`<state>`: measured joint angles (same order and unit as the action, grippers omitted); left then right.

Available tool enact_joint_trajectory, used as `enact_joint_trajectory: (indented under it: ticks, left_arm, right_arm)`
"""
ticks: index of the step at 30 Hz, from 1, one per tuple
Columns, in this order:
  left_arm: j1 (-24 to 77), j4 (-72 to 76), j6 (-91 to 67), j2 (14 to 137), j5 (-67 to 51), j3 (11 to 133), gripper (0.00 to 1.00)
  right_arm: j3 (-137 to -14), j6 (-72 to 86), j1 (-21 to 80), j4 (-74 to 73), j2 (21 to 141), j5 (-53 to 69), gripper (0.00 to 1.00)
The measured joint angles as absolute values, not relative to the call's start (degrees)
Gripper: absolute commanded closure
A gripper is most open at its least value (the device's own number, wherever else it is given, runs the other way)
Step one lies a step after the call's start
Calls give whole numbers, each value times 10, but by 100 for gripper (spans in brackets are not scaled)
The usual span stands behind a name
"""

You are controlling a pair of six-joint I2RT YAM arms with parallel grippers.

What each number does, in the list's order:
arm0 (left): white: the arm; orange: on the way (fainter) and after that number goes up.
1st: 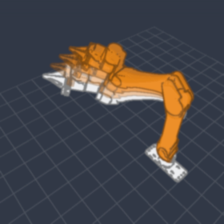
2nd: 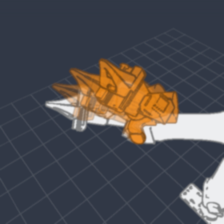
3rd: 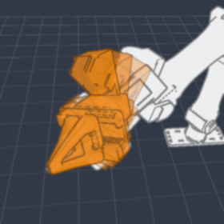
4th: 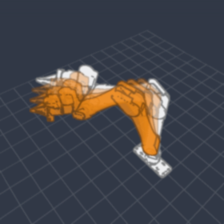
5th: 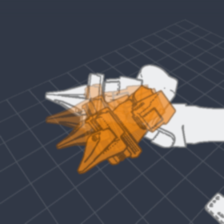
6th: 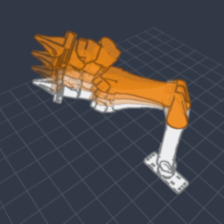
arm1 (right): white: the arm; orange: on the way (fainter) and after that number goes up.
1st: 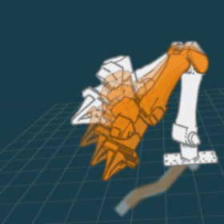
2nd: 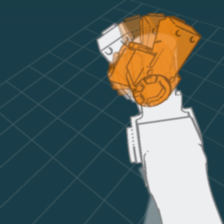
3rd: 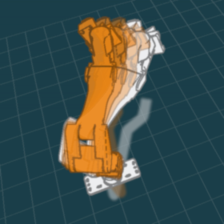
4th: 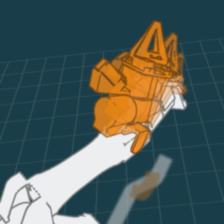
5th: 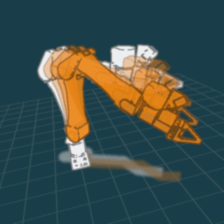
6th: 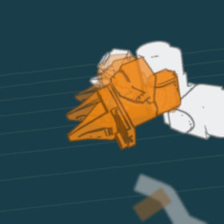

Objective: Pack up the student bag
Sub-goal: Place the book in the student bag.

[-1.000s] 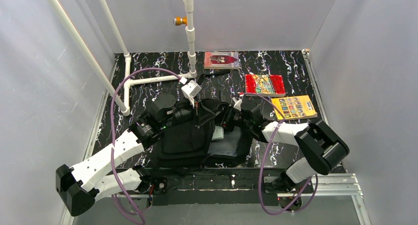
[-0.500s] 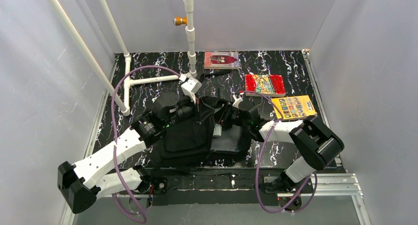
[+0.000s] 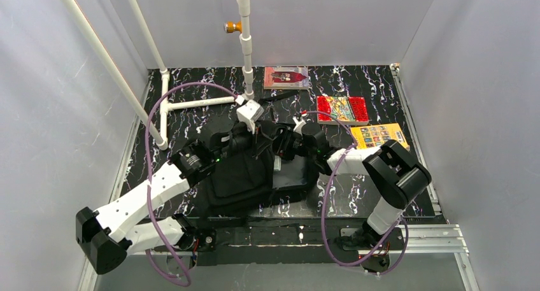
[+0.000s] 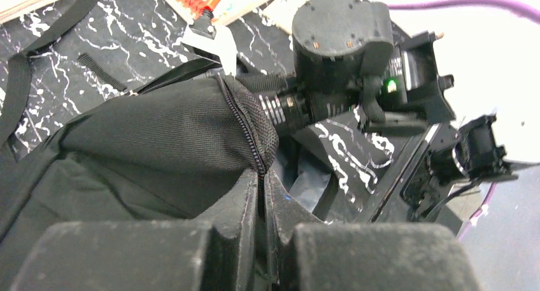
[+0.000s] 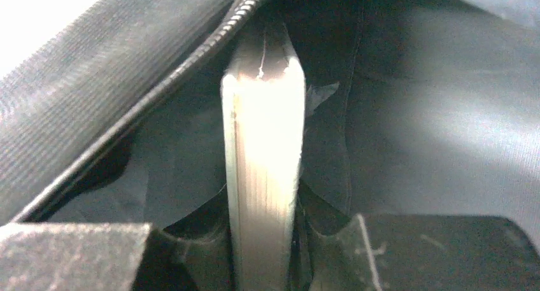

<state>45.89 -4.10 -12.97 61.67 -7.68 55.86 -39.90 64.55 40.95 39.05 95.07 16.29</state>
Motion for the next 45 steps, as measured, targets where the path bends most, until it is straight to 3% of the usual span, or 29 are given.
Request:
enact_joint_trajectory:
  ticks: [12,16,19,25,28,30,36,45]
  left_arm:
    - [447,-62,-70,555,-110,510,100]
    - [447,-56,-71,562,-131,509,100]
    - [447,-41,-80,564,-147,502,100]
    - [446,-26,-106,576,-155,499,100]
    - [446,-21,-113,575,-151,494,100]
    - [446,-17,-116,574,-141,486,100]
    - [444,-21,-116,577,-99,478,100]
    - [437,-36,-116,584,-83,478,100]
  right_arm:
    - [-408,615,402,340,959,326,93]
    - [-415,597,398,313,952,347,83]
    - [-419,607,401,332,963,345,81]
    - [-453,627,416,376,1033,328,49]
    - [-454,590,397,326,1015,310,31]
    - [-460,550,383,260,996,291,25]
    - [-502,451,365,86,938,230,19]
    - [-519,384,361,-30,899,207,17]
